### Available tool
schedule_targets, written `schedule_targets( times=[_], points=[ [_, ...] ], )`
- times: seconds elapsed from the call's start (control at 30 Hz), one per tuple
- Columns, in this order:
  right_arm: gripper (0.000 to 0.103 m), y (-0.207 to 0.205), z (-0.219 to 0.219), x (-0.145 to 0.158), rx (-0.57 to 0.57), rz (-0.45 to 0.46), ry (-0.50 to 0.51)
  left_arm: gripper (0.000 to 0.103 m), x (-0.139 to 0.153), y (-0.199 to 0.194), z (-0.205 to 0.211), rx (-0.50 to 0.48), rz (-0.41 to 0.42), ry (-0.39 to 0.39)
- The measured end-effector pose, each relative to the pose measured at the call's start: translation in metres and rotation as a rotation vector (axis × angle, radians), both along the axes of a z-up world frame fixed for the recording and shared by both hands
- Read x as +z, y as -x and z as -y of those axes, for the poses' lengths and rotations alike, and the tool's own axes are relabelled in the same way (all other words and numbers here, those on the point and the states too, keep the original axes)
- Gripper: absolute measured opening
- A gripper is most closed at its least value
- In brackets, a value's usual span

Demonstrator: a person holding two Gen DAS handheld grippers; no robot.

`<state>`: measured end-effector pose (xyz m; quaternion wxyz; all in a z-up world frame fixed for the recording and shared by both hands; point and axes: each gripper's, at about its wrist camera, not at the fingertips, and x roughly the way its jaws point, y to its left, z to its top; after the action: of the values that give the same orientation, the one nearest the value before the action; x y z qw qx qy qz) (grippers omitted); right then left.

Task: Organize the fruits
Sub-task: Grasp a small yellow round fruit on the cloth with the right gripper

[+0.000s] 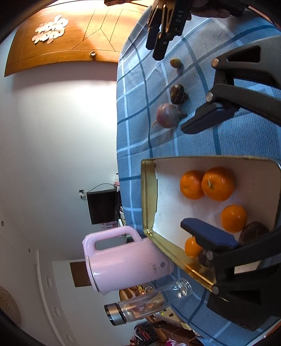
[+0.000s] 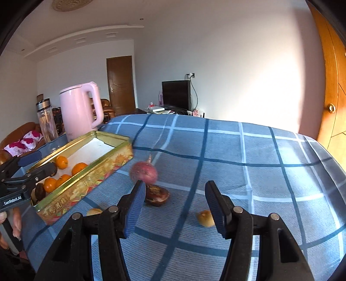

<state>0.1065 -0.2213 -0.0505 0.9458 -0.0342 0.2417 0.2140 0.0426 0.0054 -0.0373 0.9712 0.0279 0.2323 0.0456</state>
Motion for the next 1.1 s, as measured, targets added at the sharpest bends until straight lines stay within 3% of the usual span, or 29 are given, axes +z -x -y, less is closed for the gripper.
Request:
schedule_targets(
  times=[0.23,0.4,0.73,0.87,1.0,1.1],
  points=[
    [0.059,-0.008,0.027,-0.004,-0.064,-0.037,0.003,0.082,0.001,-0.015,0.033,-0.063,-0.024,-0.028],
    [0.059,-0.026,0.037,-0.013,-0.099,-0.119,0.015,0.082,0.002,-0.031,0.058,-0.12,-0.052,-0.029],
    [0.058,-0.055,0.018,-0.038,-0.007,-0.296,0.093,0.082,-0.013,-0.063,0.074,-0.14,-0.13,0.003],
    [0.031,-0.064,0.016,-0.046,0.012,-0.352,0.094,0.082,-0.017,-0.069,0.077,-0.151,-0.155,0.019],
    [0.03,-0.06,0.02,-0.043,0.024,-0.336,0.069,0.082,-0.021,-0.076,0.084,-0.168,-0.18,0.03],
    [0.03,-0.054,0.027,-0.037,-0.032,-0.29,0.062,0.082,-0.022,-0.082,0.094,-0.186,-0.195,0.026]
  ],
)
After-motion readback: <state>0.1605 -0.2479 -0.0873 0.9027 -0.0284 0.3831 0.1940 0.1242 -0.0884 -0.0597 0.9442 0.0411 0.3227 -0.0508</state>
